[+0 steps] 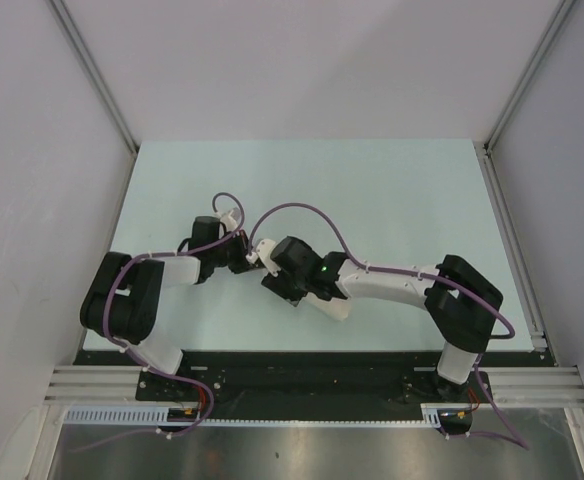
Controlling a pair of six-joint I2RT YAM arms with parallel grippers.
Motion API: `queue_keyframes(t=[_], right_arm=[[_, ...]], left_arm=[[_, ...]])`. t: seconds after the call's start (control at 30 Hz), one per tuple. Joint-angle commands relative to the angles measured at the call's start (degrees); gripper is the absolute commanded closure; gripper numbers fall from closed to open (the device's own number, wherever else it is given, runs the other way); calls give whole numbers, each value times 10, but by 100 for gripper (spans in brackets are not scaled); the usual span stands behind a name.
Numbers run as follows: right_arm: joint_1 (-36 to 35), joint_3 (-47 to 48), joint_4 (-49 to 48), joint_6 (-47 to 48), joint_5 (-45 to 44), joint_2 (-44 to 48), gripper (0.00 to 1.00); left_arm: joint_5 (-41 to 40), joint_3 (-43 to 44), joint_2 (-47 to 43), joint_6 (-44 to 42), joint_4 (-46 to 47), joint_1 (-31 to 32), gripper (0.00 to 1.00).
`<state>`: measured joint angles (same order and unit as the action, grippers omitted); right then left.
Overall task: Fold the napkin, place the utensils inside, and roll it up
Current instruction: Roll the napkin with the utensil
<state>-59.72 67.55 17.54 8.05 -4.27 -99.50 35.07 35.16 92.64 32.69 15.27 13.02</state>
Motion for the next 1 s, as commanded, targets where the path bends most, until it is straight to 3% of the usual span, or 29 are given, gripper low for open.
queue_keyframes(t=[0.0,0.4,0.73,0.83,0.87,0.97], right_arm=[[-18,-6,-29,40,-113,-17,41],[-21,-25,-38,44,-99,-56,43],[13,-14,-10,18,-64,-95,55],[34,-3,12,6,18,-106,62],[41,-1,17,3,36,-106,64],[70,3,29,-11,160,-103,67]], left_arm=[[-3,18,7,4,-1,3,100],[5,21,8,3,-1,3,100],[15,25,3,1,2,3,100],[17,27,-6,-5,2,3,84],[14,29,-10,-8,-1,2,71],[0,35,-32,-24,-19,-1,45]])
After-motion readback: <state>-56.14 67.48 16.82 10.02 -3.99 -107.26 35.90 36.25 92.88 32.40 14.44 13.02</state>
